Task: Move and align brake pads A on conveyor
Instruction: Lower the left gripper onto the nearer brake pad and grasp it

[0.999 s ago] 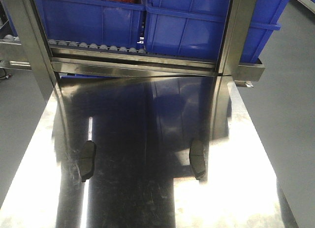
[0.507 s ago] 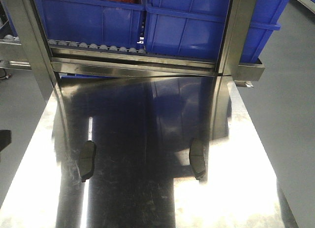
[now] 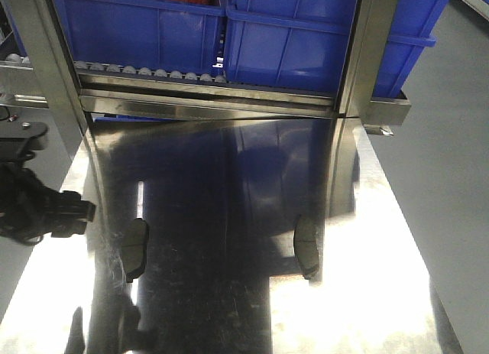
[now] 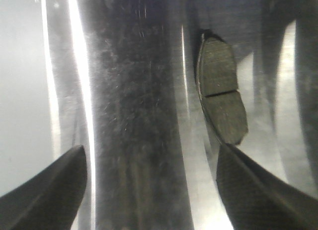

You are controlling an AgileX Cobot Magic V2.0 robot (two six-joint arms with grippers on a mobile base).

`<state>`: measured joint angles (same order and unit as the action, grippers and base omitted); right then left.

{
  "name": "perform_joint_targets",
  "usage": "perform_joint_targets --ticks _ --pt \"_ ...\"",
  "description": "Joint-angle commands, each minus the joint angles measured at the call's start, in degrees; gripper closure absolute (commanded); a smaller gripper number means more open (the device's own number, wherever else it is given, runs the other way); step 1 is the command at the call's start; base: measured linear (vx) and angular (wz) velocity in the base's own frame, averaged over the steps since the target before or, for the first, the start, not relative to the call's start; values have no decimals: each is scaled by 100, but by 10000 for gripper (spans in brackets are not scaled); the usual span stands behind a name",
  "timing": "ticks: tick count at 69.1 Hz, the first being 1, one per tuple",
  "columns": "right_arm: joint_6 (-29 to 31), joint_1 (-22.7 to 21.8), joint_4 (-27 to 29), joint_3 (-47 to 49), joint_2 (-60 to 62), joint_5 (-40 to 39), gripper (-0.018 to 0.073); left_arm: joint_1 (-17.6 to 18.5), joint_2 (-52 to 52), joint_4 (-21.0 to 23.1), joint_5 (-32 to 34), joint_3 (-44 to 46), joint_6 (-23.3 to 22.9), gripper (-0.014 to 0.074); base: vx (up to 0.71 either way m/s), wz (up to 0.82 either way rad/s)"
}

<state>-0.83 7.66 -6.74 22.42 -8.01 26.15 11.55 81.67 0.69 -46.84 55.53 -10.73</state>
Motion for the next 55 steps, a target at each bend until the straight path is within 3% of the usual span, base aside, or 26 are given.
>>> perform_joint_targets --ticks 1,15,25,36,55 --pt "-5 -3 -42 143 -67 -423 144 54 285 154 43 424 -82 84 0 0" --pt "-5 -3 -42 143 -67 -423 144 470 1080 140 -80 948 -95 84 0 0" --pt "-5 -3 -42 143 -67 -423 144 747 1395 127 32 1175 -408 84 0 0" --pt "-5 -3 -42 143 -67 -423 144 854 1692 140 118 1240 -679 84 0 0" --pt "-5 -3 -42 143 -67 -423 144 985 2011 199 106 1240 -689 84 0 0"
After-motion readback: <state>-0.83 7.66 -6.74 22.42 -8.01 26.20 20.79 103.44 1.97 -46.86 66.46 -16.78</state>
